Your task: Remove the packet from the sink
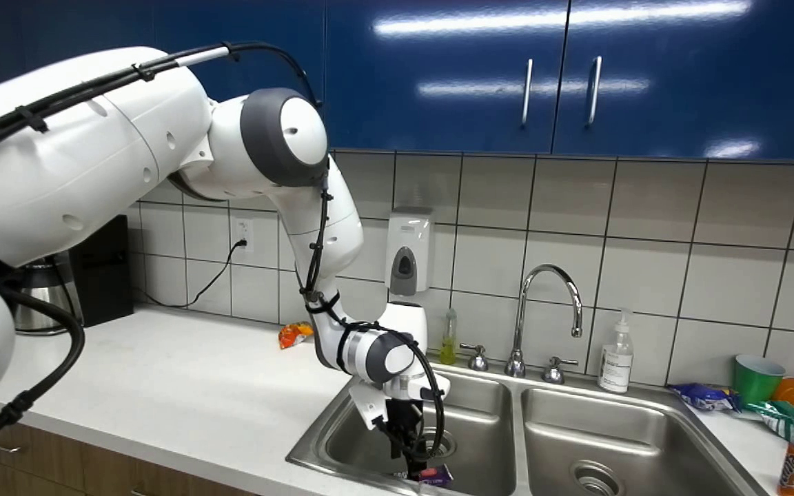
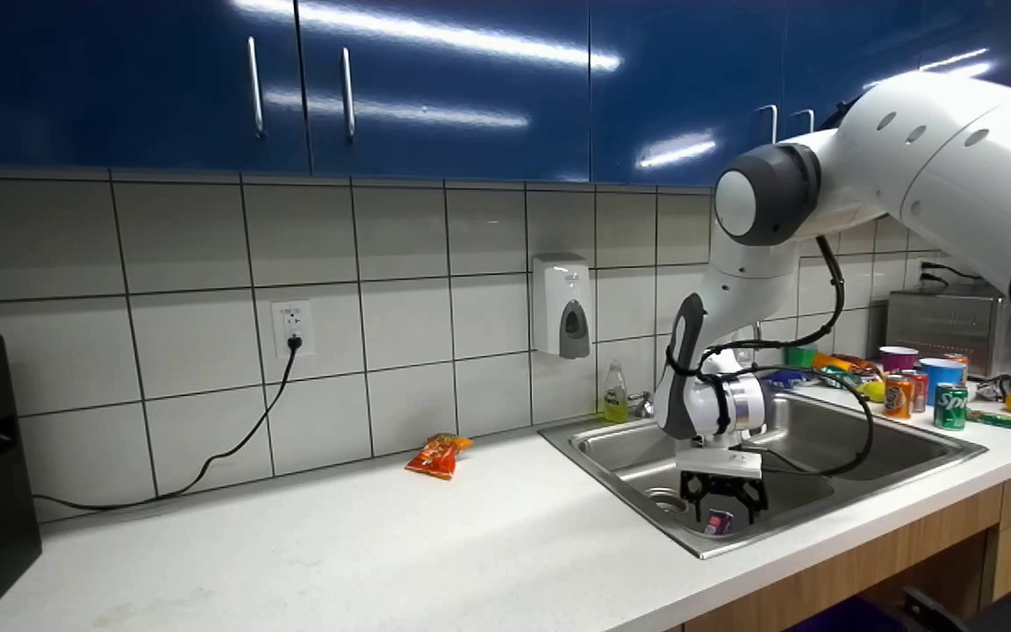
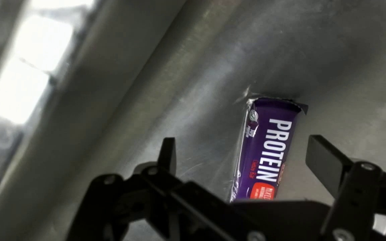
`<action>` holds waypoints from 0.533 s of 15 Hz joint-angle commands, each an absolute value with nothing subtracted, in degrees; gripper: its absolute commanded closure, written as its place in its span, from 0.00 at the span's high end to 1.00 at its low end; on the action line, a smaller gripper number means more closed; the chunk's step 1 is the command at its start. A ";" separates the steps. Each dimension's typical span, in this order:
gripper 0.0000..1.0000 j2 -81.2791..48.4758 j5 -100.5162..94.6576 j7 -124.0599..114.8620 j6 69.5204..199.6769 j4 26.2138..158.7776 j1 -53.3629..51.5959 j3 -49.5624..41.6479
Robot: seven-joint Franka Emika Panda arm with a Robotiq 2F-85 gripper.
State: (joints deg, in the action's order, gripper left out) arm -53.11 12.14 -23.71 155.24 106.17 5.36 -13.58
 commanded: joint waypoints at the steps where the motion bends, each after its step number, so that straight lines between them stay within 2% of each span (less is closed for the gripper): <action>1: 1.00 -55.00 12.76 -24.55 154.55 103.41 5.96 -13.48; 8: 1.00 -57.42 12.78 -25.13 154.38 100.47 5.85 -13.58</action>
